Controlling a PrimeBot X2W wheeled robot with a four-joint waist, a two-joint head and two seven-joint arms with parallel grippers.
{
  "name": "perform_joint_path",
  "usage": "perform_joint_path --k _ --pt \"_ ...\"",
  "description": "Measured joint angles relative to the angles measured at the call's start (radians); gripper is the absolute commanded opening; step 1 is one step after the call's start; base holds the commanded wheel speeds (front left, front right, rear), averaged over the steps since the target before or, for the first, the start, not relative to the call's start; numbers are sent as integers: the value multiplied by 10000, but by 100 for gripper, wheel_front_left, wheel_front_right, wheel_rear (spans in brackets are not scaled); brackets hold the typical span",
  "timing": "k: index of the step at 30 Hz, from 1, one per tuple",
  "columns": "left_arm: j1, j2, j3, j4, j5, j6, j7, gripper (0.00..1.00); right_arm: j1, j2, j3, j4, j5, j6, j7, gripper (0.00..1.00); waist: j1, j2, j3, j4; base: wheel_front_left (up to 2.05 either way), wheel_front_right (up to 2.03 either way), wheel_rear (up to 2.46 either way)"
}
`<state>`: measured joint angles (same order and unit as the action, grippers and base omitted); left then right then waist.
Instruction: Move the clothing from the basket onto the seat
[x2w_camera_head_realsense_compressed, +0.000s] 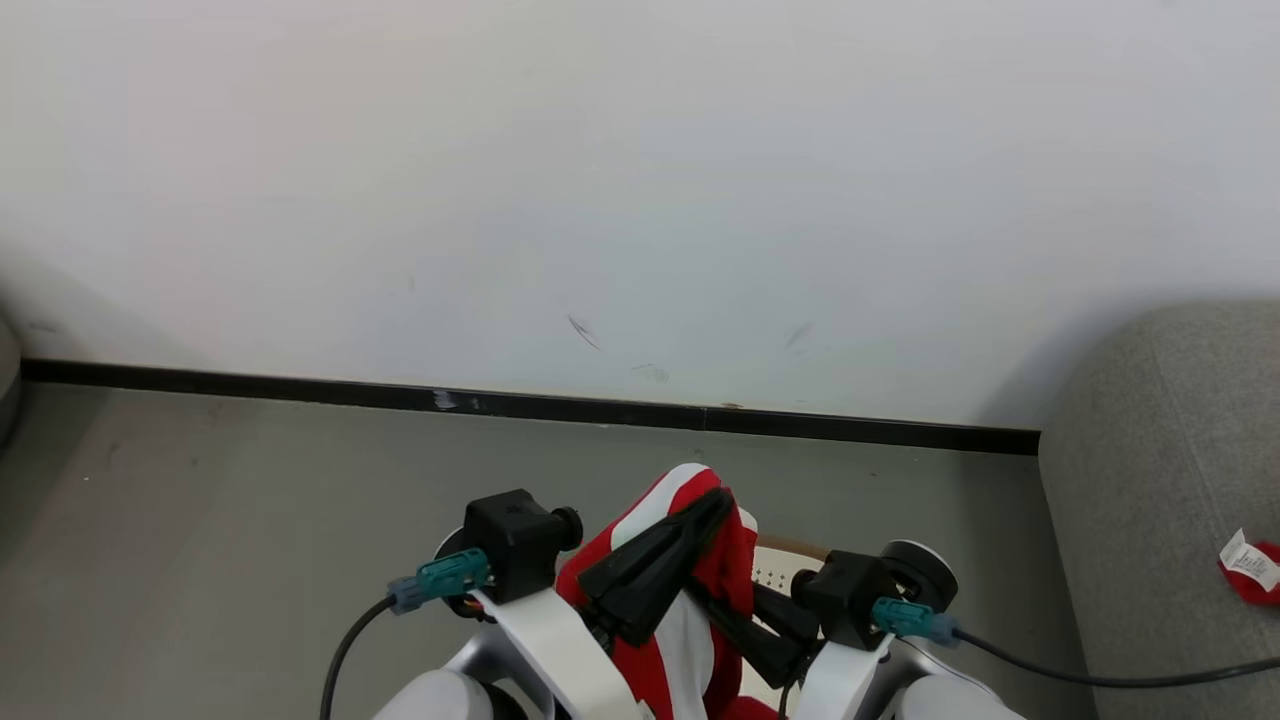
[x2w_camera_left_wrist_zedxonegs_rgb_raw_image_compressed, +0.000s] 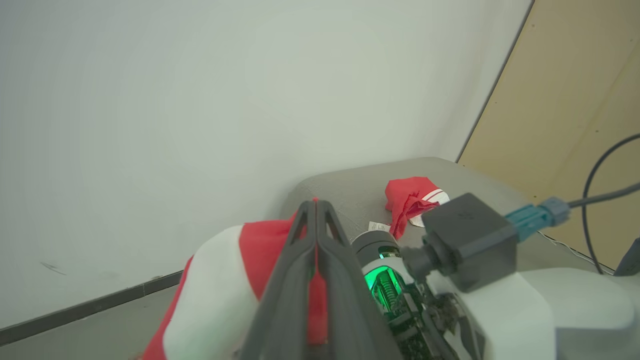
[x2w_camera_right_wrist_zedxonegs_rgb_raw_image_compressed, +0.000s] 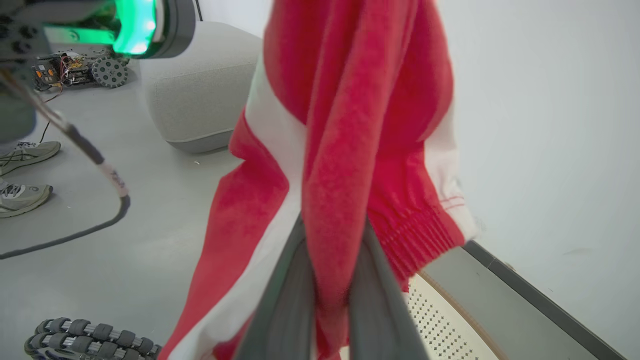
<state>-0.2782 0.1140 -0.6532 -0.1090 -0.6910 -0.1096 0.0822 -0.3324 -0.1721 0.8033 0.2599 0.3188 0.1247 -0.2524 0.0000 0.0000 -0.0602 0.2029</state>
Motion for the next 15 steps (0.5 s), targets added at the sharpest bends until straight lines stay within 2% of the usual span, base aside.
perform_joint_path --k 2,3,4,5,6,8,15 --pt "91 71 159 -25 -19 8 -4 22 23 -4 4 -2 21 0 0 0 0 0 1 -29 0 0 0" --pt "123 132 255 -27 -17 15 -12 42 24 -10 -17 -6 61 0 0 0 0 0 2 -45 0 0 0" --pt "160 182 316 -36 -17 17 -15 42 28 -25 -63 -6 90 0 0 0 0 0 3 -62 0 0 0" --pt "203 232 347 -46 -17 19 -42 48 38 -48 -138 -10 94 0 0 0 0 0 5 -80 0 0 0" --pt "247 267 368 -61 -17 35 -44 61 43 -88 -215 -15 94 0 0 0 0 1 6 -100 0 0 0" --pt "330 314 403 -107 -8 81 -58 99 58 -176 -368 -19 105 0 0 0 0 0 8 -144 0 0 0" --pt "831 460 449 -313 142 96 -608 100 153 -447 -1026 -257 115 0 0 0 0 1 17 -388 0 0 0"
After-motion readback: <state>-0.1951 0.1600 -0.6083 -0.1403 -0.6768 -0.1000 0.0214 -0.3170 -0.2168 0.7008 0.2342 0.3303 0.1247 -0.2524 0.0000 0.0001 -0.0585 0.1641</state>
